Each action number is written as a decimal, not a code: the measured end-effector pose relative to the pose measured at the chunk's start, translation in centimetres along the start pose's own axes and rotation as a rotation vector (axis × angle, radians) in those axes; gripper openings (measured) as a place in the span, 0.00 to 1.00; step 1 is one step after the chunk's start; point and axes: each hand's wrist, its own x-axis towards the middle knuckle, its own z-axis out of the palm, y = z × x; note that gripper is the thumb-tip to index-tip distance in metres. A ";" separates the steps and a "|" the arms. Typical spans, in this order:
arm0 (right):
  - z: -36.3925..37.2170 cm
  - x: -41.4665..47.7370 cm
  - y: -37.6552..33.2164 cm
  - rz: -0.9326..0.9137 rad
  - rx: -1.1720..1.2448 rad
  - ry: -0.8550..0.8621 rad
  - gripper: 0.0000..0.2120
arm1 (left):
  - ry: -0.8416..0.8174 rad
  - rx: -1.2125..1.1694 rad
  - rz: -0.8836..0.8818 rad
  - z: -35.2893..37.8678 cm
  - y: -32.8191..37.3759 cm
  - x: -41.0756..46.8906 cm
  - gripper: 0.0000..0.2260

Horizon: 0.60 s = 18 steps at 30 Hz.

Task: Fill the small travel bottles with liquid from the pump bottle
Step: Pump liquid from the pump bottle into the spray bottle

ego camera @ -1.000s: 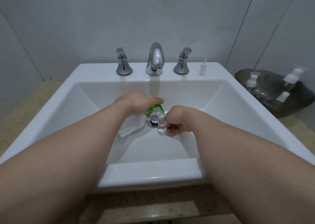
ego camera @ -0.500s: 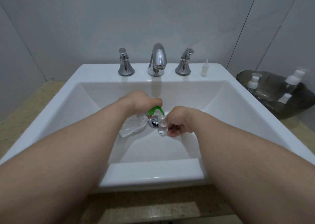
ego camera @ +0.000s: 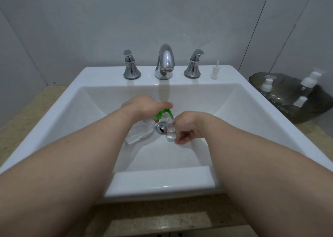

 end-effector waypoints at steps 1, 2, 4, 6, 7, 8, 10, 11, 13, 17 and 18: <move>0.1 0.1 -0.1 0.000 -0.023 -0.012 0.18 | 0.003 -0.016 -0.002 -0.1 -0.1 0.0 0.35; 0.2 0.3 -0.2 -0.003 -0.031 -0.019 0.18 | 0.004 -0.033 -0.004 -0.2 -0.1 0.0 0.33; 0.2 0.6 -0.2 -0.028 -0.007 -0.017 0.17 | 0.004 -0.057 -0.007 -0.3 -0.2 0.0 0.31; 0.0 0.7 -0.1 -0.071 0.015 0.009 0.19 | -0.001 -0.067 -0.008 -0.3 -0.2 0.0 0.31; 0.0 0.7 0.0 -0.089 0.015 0.024 0.19 | 0.000 -0.070 -0.006 -0.3 -0.2 0.0 0.31; 0.0 0.8 0.1 -0.100 0.013 0.037 0.19 | 0.002 -0.073 -0.002 -0.3 -0.2 -0.1 0.31; 0.0 0.9 0.3 -0.114 0.006 0.061 0.18 | 0.010 -0.071 0.009 -0.3 -0.1 -0.1 0.29; 0.0 0.9 0.3 -0.119 -0.003 0.069 0.18 | 0.014 -0.065 0.016 -0.3 -0.1 -0.2 0.29; -0.1 1.1 0.3 -0.118 -0.018 0.079 0.17 | 0.023 -0.051 0.022 -0.3 0.0 -0.3 0.29; -0.2 1.6 0.3 -0.080 -0.056 0.093 0.18 | 0.032 -0.022 0.004 -0.2 0.1 -0.4 0.29; -0.1 1.8 0.3 -0.069 -0.062 0.090 0.18 | 0.034 -0.010 0.000 -0.2 0.1 -0.4 0.30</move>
